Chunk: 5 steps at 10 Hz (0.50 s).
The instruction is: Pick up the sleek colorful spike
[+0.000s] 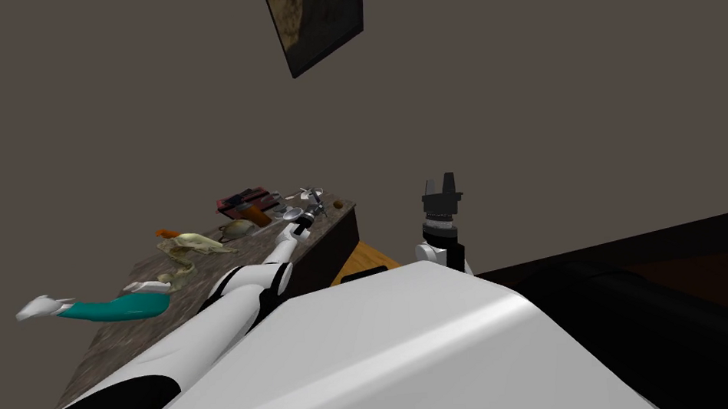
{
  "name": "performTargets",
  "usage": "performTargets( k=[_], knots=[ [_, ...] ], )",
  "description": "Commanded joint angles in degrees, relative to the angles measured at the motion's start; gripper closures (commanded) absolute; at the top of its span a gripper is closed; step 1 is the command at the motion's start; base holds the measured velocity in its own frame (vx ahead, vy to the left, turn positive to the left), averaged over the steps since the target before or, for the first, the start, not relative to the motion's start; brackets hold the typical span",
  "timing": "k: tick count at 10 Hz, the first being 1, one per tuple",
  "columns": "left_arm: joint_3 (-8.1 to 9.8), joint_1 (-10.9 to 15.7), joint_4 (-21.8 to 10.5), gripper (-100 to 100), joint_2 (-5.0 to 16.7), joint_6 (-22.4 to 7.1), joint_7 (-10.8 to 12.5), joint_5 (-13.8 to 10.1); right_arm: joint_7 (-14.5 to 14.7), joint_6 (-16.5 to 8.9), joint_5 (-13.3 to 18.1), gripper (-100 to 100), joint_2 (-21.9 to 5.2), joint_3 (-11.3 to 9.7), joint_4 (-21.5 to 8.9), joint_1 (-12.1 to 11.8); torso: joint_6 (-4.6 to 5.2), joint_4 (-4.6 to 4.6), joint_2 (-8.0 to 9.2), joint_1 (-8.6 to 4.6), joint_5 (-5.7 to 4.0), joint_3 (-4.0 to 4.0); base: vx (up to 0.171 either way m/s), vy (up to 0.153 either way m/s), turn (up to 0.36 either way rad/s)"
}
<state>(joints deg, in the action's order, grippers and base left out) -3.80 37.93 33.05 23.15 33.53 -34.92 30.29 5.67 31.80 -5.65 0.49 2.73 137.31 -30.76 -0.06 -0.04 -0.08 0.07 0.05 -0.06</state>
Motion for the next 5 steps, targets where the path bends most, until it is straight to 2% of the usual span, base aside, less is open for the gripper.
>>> performTargets(
  k=[1,2,3,4,5],
  knots=[
    [-0.03,-2.86,2.86,100,0.84,-2.73,1.02,-0.24,0.0,0.0,0.0,0,0.0,0.0,0.0,0.0,0.0,0.0,0.0,0.0,0.0,0.0,0.047,0.011,-0.11],
    [-0.03,-5.25,5.69,100,0.84,-2.73,1.02,-0.24,0.0,0.0,0.0,0,0.0,0.0,0.0,0.0,-0.04,-0.09,-0.12,0.09,0.04,-0.1,0.067,0.017,-0.054],
    [0.23,-7.52,8.73,100,1.44,-4.71,1.3,-0.55,0.0,0.0,0.0,0,0.0,0.0,0.0,0.0,-0.1,-0.23,-0.25,0.17,0.09,-0.23,0.084,0.004,-0.074],
    [0.23,-8.83,9.46,100,1.44,-4.71,1.3,-0.55,0.0,0.0,0.0,0,0.0,0.0,0.0,0.0,-0.13,-0.36,-0.48,0.25,0.14,-0.41,0.063,0.007,-0.051],
    [0.23,-10.87,12.45,100,1.44,-4.71,1.3,-0.55,0.0,0.0,0.0,0,0.0,0.0,0.0,0.0,-0.17,-0.49,-0.53,0.33,0.2,-0.5,0.025,0.01,-0.005]
  ],
)
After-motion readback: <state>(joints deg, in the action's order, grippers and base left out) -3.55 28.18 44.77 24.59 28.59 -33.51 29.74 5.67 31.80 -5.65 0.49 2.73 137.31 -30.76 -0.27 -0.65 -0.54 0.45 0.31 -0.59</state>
